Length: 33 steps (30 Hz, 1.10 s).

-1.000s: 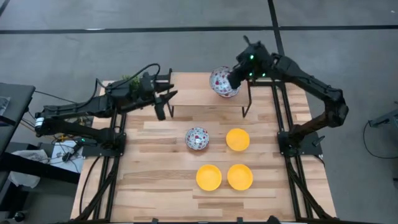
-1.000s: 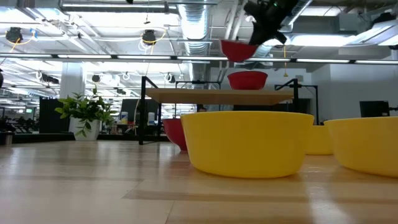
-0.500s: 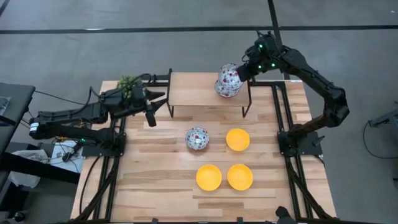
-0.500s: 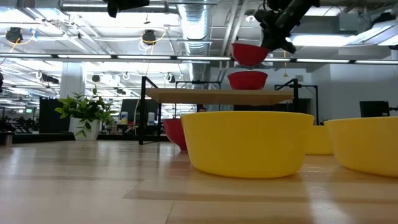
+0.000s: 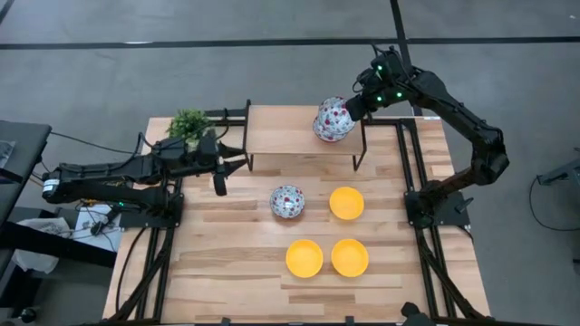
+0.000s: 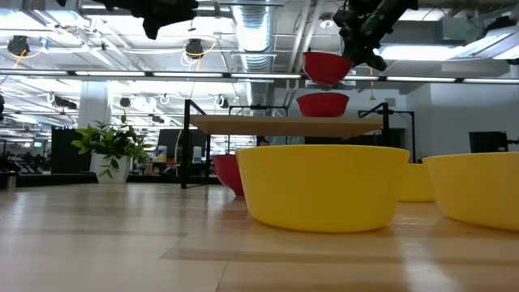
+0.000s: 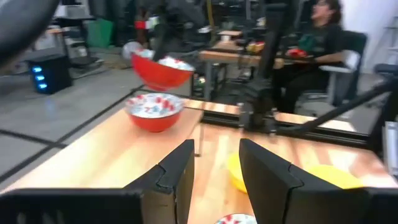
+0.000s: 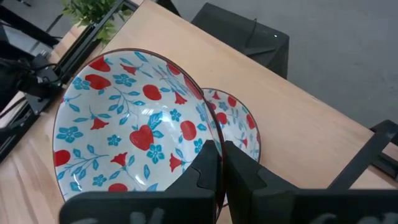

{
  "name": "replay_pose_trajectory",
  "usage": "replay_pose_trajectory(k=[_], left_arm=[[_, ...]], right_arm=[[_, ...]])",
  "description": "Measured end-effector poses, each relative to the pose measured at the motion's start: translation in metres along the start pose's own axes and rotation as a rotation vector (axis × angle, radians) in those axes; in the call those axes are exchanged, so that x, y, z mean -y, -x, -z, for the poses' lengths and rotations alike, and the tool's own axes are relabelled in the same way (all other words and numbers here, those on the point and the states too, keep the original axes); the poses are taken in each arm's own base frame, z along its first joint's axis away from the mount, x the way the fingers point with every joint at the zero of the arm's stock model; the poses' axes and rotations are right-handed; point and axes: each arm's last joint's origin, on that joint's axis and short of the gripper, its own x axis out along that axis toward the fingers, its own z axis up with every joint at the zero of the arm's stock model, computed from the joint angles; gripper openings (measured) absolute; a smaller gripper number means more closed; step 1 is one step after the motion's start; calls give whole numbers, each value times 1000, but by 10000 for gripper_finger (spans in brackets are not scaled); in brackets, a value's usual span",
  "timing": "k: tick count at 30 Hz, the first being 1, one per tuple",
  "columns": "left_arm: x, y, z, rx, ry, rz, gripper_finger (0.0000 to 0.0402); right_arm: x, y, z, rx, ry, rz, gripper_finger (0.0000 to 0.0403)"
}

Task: Pick & Place Mini bowls
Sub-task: Stack the bottom white bowl on top of the white bowl on the shelf

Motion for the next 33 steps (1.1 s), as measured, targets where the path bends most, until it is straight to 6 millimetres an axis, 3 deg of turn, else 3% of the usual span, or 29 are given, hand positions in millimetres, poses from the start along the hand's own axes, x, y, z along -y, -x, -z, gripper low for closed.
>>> replay_pose_trajectory(k=[6,15,22,28,33], left_arm=[[-1,9,1,27,9,4,127],[-3,32,5,94,40,6,127],[-3,31,12,75,46,6,127],[-3,30,16,72,50,6,127],[-3,30,16,73,60,6,127]], right_arm=[[2,-1,-1,-3,-22,4,0],[11,-37,-6,-130,-53,3,0],[12,-41,-25,-148,-40,11,0],[17,-56,-23,-247,-25,37,0],[17,-54,-23,-244,-5,48,0]])
